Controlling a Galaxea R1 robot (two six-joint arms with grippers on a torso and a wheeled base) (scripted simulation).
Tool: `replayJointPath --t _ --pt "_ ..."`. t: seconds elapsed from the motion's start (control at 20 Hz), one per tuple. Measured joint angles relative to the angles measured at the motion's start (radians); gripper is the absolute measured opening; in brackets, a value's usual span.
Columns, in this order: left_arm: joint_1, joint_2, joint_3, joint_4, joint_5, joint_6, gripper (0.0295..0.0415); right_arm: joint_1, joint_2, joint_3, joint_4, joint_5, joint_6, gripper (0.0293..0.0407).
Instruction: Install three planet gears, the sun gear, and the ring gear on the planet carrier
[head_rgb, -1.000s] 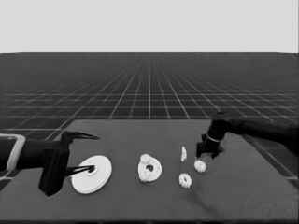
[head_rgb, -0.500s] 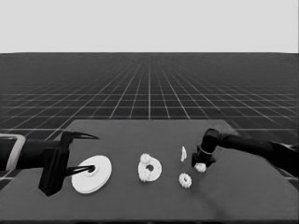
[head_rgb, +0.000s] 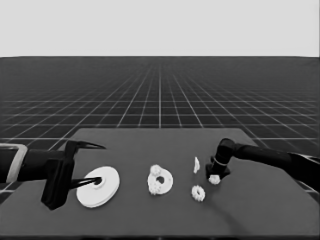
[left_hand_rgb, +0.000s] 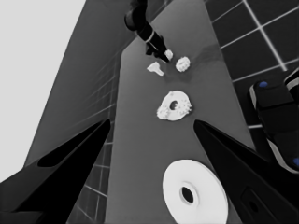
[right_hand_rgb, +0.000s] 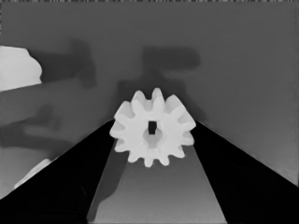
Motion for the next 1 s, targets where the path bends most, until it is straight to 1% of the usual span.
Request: replayJointPath --t 0.2,0.25,0.3,0.4,0.5,0.7,0.75,0.8,0.85,0.9,1.0 --pt "0.000 0.000 0.000 0.000 0.000 0.000 0.0385 0.000 0.000 0.000 0.000 0.000 0.000 0.0312" --pt "0.000 0.000 0.000 0.000 0.000 0.000 0.0385 0.064 -0.036 0.081 0.049 -0.059 0.030 0.0312" --pt "0.000 0.000 0.000 0.000 0.000 0.000 0.0385 0.119 -0.052 0.115 0.086 -0.091 0.042 0.0312" --pt "0.000 0.000 0.000 0.000 0.000 0.000 0.0385 0.170 -0.062 0.135 0.124 -0.120 0.048 0.0312" --pt "0.000 0.000 0.000 0.000 0.000 0.000 0.0385 0.187 -0.063 0.138 0.138 -0.129 0.049 0.0312" --pt "0.000 0.000 0.000 0.000 0.000 0.000 0.0385 0.194 -0.064 0.139 0.144 -0.134 0.049 0.0312" --pt "0.000 0.000 0.000 0.000 0.000 0.000 0.0385 0.194 0.055 0.191 0.119 -0.169 0.286 0.0312" --pt "0.000 0.000 0.000 0.000 0.000 0.000 0.0385 0.193 0.224 0.176 0.113 -0.188 0.400 0.0312" --pt "0.000 0.000 0.000 0.000 0.000 0.000 0.0385 0.193 0.336 0.121 0.113 -0.194 0.437 0.0312" --pt "0.000 0.000 0.000 0.000 0.000 0.000 0.0385 0.193 0.402 0.073 0.114 -0.196 0.446 0.0312" --pt "0.000 0.000 0.000 0.000 0.000 0.000 0.0385 0.193 0.462 0.016 0.115 -0.196 0.447 0.0312"
